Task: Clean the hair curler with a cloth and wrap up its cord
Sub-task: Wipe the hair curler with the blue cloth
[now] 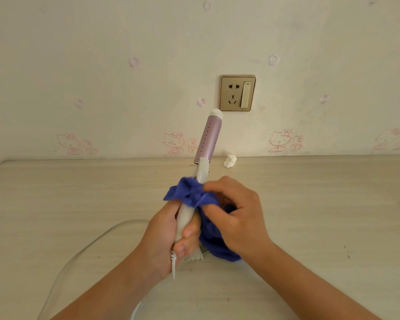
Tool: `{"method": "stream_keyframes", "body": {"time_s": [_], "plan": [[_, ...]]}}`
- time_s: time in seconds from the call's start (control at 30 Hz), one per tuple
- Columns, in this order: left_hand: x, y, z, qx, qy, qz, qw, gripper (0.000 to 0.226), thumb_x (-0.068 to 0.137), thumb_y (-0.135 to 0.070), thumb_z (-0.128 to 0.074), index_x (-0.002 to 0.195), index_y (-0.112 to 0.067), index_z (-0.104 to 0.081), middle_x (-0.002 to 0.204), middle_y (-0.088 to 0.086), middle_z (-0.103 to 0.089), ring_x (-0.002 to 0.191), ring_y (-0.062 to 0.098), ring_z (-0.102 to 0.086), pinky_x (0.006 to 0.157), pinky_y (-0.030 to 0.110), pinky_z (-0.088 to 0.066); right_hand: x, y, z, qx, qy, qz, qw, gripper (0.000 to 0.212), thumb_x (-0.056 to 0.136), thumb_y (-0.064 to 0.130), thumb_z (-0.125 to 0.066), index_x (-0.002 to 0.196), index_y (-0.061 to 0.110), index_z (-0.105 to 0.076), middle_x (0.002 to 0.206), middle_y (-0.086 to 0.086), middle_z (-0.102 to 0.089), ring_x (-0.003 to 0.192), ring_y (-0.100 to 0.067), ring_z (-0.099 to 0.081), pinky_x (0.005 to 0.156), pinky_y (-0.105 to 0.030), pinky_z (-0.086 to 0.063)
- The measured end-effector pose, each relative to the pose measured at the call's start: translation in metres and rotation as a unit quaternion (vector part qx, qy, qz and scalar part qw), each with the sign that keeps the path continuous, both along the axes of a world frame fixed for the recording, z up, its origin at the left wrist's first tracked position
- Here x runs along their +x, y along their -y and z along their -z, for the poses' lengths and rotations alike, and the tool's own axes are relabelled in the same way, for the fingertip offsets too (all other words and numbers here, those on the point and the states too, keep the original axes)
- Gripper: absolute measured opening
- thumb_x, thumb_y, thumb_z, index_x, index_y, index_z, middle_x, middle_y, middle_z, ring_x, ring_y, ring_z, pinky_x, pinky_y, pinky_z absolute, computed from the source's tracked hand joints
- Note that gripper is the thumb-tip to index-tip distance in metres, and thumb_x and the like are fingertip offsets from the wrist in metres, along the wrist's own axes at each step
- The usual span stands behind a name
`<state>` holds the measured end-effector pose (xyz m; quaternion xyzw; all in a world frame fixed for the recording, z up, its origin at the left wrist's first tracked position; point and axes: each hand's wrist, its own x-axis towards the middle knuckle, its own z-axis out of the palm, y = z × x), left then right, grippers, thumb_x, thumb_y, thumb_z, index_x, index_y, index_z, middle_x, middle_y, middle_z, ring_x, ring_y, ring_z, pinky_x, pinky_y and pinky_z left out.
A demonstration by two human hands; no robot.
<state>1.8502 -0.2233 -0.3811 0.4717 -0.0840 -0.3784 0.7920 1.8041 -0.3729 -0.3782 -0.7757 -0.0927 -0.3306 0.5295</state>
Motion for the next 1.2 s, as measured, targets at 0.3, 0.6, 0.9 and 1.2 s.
{"method": "stream_keyframes", "body": {"time_s": [0.3, 0.6, 0.9, 1.2], "plan": [[0.0, 0.001, -0.012, 0.038, 0.134, -0.064, 0.988, 0.044, 0.105, -0.029, -0.049, 0.07, -0.006, -0.063, 0.058, 0.01, -0.054, 0.036, 0.015, -0.044, 0.035, 0.023, -0.037, -0.002, 0.008, -0.006, 0.023, 0.007, 0.026, 0.999, 0.03, 0.081, 0.0, -0.065, 0.093, 0.026, -0.072, 0.079, 0.009, -0.069, 0.068, -0.01, -0.065, 0.063, -0.019, -0.049], [-0.004, -0.003, -0.014, 0.058, 0.126, -0.073, 0.988, 0.054, 0.093, -0.057, -0.05, 0.065, -0.012, -0.062, 0.044, 0.002, -0.043, 0.027, 0.009, -0.032, 0.032, 0.015, -0.027, -0.003, -0.002, -0.004, 0.038, -0.018, -0.021, 0.999, 0.025, 0.078, 0.002, -0.066, 0.09, 0.023, -0.074, 0.08, 0.005, -0.071, 0.07, -0.017, -0.071, 0.062, -0.033, -0.055], [0.002, 0.004, -0.011, 0.06, 0.112, -0.155, 0.98, 0.05, 0.097, -0.026, -0.053, 0.051, -0.007, -0.059, 0.037, 0.004, -0.044, 0.028, 0.013, -0.043, 0.033, 0.018, -0.037, -0.006, -0.009, 0.0, -0.047, -0.011, -0.041, 0.998, 0.023, 0.072, 0.007, -0.065, 0.09, 0.016, -0.076, 0.078, 0.005, -0.066, 0.069, -0.01, -0.061, 0.065, -0.024, -0.048], [-0.01, 0.004, -0.009, 0.079, 0.167, -0.091, 0.979, 0.053, 0.1, -0.044, -0.041, 0.067, -0.005, -0.054, 0.045, 0.008, -0.044, 0.031, 0.015, -0.034, 0.034, 0.02, -0.03, -0.004, 0.004, -0.007, -0.002, -0.01, -0.007, 1.0, 0.029, 0.078, 0.008, -0.06, 0.096, 0.025, -0.074, 0.079, 0.006, -0.069, 0.071, -0.014, -0.066, 0.069, -0.028, -0.05]]}}
